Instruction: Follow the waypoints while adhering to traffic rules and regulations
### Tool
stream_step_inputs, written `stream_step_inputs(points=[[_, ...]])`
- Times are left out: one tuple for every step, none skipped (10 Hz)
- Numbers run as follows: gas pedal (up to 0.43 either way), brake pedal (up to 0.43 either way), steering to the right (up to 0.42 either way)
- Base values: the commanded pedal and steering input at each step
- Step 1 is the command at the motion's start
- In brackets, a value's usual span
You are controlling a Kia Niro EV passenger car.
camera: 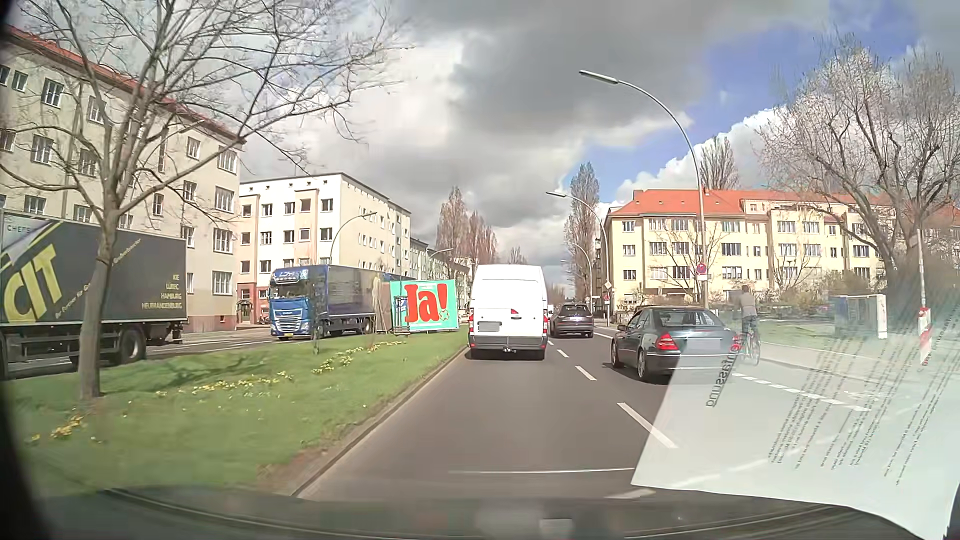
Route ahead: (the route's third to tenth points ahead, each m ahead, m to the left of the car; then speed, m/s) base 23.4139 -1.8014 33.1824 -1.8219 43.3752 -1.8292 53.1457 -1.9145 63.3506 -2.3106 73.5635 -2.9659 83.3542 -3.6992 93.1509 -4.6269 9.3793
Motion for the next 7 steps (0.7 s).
stream_step_inputs(points=[[0.11, 0.037, 0.007], [0.11, 0.037, 0.006], [0.11, 0.037, 0.002], [0.11, 0.037, -0.002], [0.118, 0.037, -0.003], [0.118, 0.037, -0.001], [0.118, 0.037, 0.0]])
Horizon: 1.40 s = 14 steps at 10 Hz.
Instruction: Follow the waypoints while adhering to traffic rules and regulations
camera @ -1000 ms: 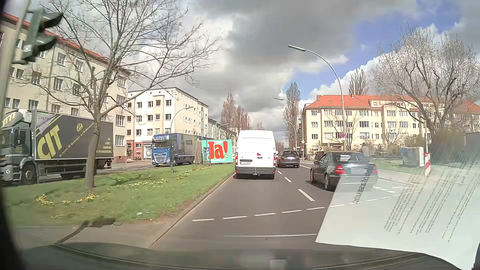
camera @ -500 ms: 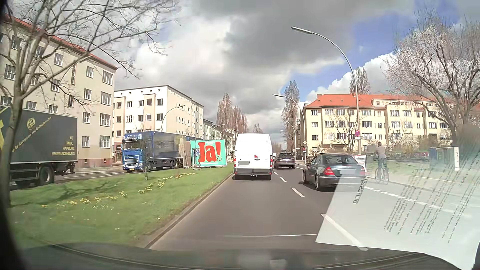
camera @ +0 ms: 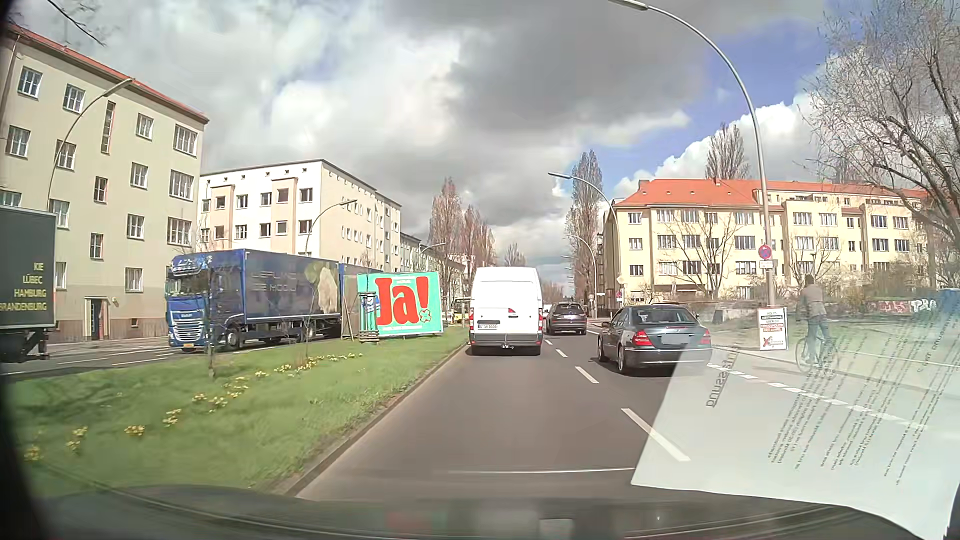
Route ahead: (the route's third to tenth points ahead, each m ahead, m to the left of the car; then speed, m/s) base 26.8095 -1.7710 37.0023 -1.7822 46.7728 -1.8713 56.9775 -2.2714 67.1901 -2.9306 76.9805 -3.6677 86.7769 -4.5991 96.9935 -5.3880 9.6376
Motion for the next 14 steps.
stream_step_inputs(points=[[0.118, 0.037, 0.0], [0.118, 0.037, 0.001], [0.118, 0.037, 0.002], [0.118, 0.037, 0.003], [0.118, 0.037, 0.002], [0.118, 0.037, 0.003], [0.118, 0.037, 0.003], [0.118, 0.037, 0.002], [0.118, 0.037, 0.003], [0.118, 0.037, 0.003], [0.118, 0.037, 0.003], [0.118, 0.037, 0.003], [0.13, 0.037, 0.003], [0.13, 0.037, 0.003]])
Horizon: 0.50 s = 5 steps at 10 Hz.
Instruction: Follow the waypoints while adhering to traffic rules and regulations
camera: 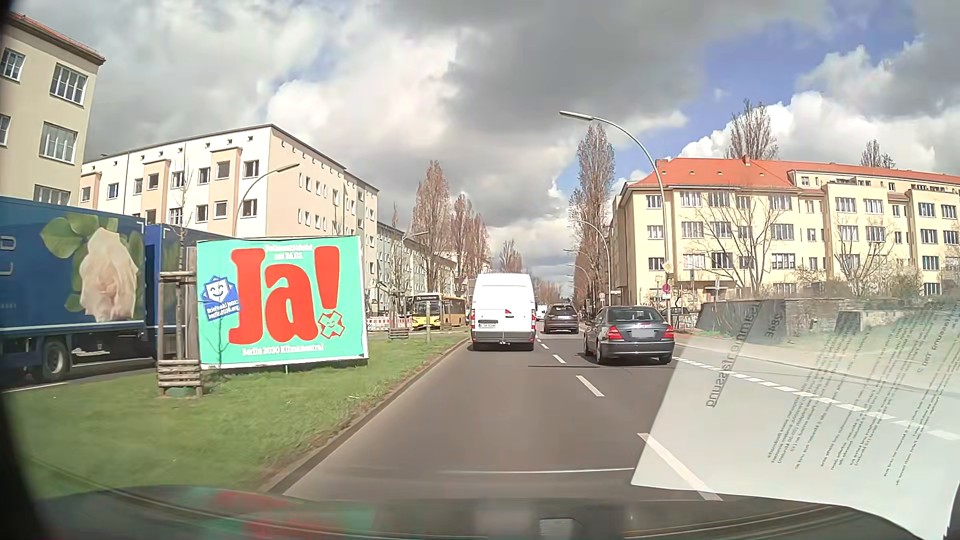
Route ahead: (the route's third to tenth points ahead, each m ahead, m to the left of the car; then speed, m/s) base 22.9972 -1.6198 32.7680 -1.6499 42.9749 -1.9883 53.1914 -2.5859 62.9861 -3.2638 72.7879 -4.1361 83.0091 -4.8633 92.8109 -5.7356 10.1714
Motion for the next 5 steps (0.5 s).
stream_step_inputs(points=[[0.13, 0.037, 0.003], [0.15, 0.037, 0.001], [0.169, 0.03, 0.0], [0.197, 0.03, -0.002], [0.209, 0.037, -0.006]])
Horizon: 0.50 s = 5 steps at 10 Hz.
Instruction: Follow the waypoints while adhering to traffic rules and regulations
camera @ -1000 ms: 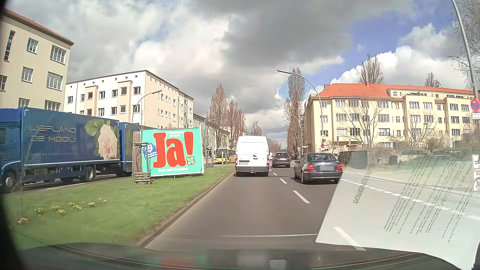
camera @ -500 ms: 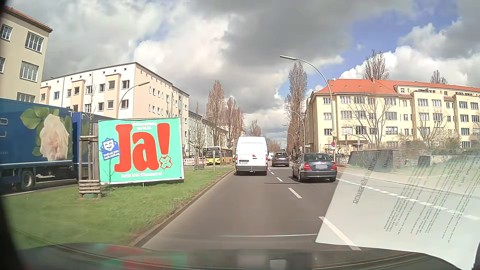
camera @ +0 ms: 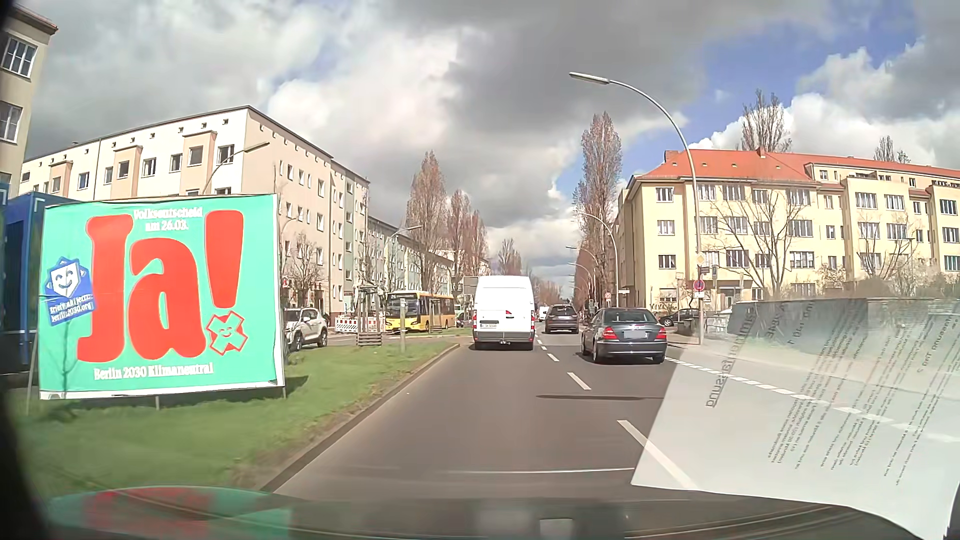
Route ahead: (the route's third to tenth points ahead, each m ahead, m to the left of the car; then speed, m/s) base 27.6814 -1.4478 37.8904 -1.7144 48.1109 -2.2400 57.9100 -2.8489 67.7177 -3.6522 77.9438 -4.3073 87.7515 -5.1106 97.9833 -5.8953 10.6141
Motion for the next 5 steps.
stream_step_inputs(points=[[0.209, 0.037, -0.008], [0.209, 0.037, -0.008], [0.209, 0.03, -0.009], [0.209, 0.037, -0.009], [0.209, 0.037, -0.009]])
